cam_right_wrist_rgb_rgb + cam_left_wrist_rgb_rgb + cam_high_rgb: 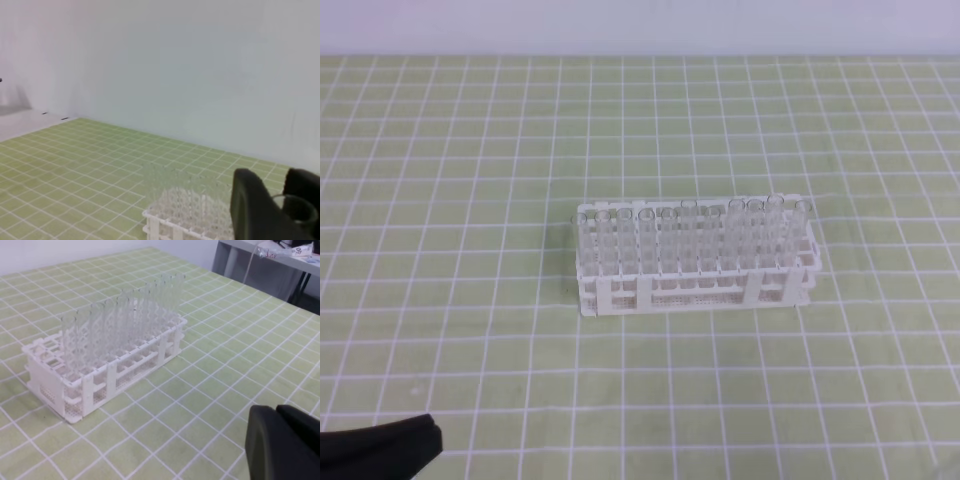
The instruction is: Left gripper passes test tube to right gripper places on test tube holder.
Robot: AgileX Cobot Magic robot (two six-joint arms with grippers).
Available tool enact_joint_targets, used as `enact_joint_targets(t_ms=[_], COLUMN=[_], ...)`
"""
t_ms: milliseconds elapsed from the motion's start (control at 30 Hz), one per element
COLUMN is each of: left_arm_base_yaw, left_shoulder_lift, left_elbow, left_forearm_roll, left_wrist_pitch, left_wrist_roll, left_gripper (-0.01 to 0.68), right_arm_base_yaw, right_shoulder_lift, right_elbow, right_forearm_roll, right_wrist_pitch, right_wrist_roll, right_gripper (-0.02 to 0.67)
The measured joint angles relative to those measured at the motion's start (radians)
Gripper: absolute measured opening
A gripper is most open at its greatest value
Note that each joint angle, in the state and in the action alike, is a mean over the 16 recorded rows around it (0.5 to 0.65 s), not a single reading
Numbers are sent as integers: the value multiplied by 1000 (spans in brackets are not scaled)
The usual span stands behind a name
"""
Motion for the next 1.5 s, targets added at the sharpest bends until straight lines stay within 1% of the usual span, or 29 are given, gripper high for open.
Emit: enact_joint_targets(t_ms=[500,633,767,867,967,1167,1333,1500], left_arm_base_yaw=[10,16,22,25,25,25,25,25], left_shoulder_lift=[2,2,3,3,3,3,2,1], left_elbow=[0,0,0,0,0,0,0,0], left_forearm_roll=[4,7,14,19,24,28,27,25], left_wrist_pitch=[-6,-3,-4,-5,-5,-5,-4,0], left_wrist_roll=[-1,0,0,0,0,0,0,0], left_gripper=[-2,-2,-2,-2,-2,-3,-3,-3], right_arm_base_yaw=[0,0,0,0,1,28,96,206], right_shoulder_lift=[2,18,58,103,159,289,411,568], right_elbow=[-6,-29,-66,-98,-133,-182,-202,-212], right_forearm_roll=[-7,-51,-135,-226,-335,-595,-829,-1043], right_wrist_pitch=[-31,-57,-97,-139,-200,-370,-553,-773], right_wrist_roll=[-49,-40,23,99,208,511,769,971], right_gripper=[99,99,99,99,99,99,99,99])
